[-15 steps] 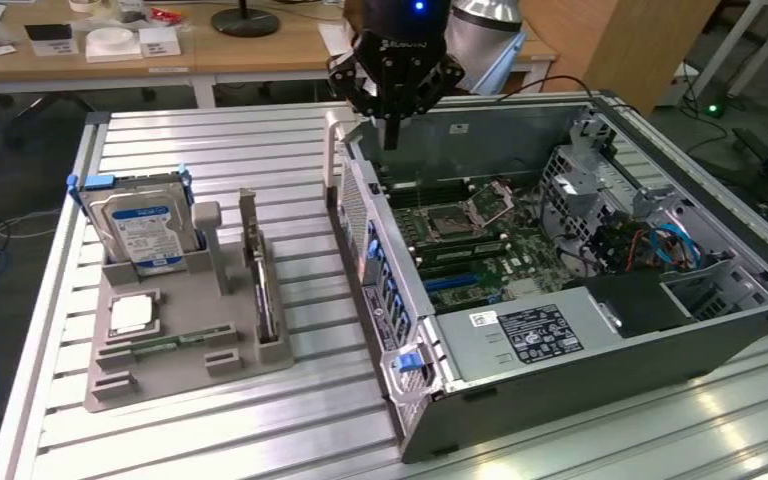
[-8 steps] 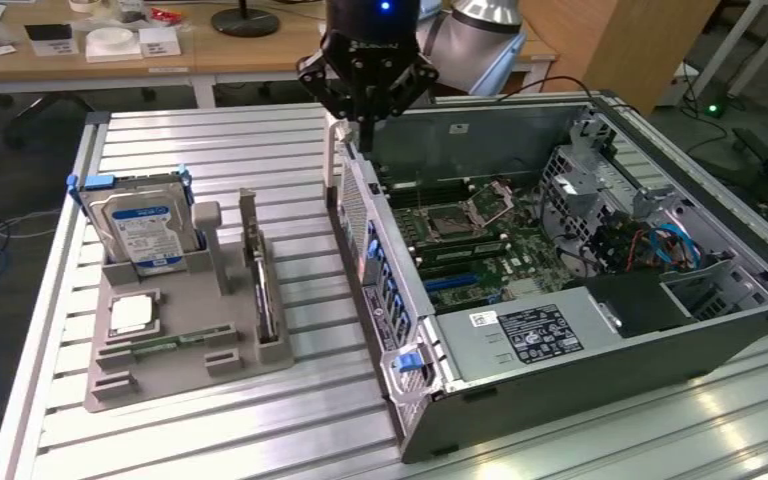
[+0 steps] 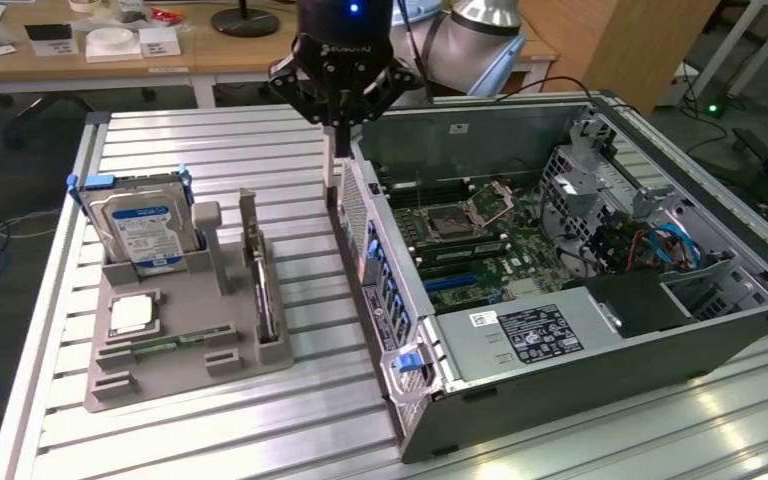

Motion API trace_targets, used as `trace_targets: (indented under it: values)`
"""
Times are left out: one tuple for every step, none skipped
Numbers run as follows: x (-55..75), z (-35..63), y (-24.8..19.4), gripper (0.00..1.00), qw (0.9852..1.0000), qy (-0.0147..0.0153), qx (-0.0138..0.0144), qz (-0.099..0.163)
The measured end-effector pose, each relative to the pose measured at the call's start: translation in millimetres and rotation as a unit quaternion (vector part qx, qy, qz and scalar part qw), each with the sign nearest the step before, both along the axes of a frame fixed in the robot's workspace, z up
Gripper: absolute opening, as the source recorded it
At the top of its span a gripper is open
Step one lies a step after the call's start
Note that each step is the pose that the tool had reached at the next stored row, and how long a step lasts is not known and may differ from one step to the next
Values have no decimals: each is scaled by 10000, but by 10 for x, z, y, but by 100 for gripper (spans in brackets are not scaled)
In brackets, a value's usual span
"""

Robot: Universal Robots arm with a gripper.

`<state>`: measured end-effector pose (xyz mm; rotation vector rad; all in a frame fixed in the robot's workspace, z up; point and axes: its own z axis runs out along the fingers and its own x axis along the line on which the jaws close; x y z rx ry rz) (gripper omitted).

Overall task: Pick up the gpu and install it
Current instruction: 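Reach for the gpu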

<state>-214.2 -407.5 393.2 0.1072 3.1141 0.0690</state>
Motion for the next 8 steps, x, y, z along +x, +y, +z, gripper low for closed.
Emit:
trace_targets:
  values:
    - [-15,0,-13,11,10000,0,0,7]
    - [-31,0,-26,11,10000,0,0,14]
    - [-47,0,-40,11,10000,0,0,22]
    - [-62,0,-53,11,10000,0,0,29]
    - [-76,0,-65,11,10000,0,0,38]
    - [-88,0,-75,11,10000,0,0,52]
    - [-101,0,-85,11,10000,0,0,66]
    - [-114,0,-95,11,10000,0,0,80]
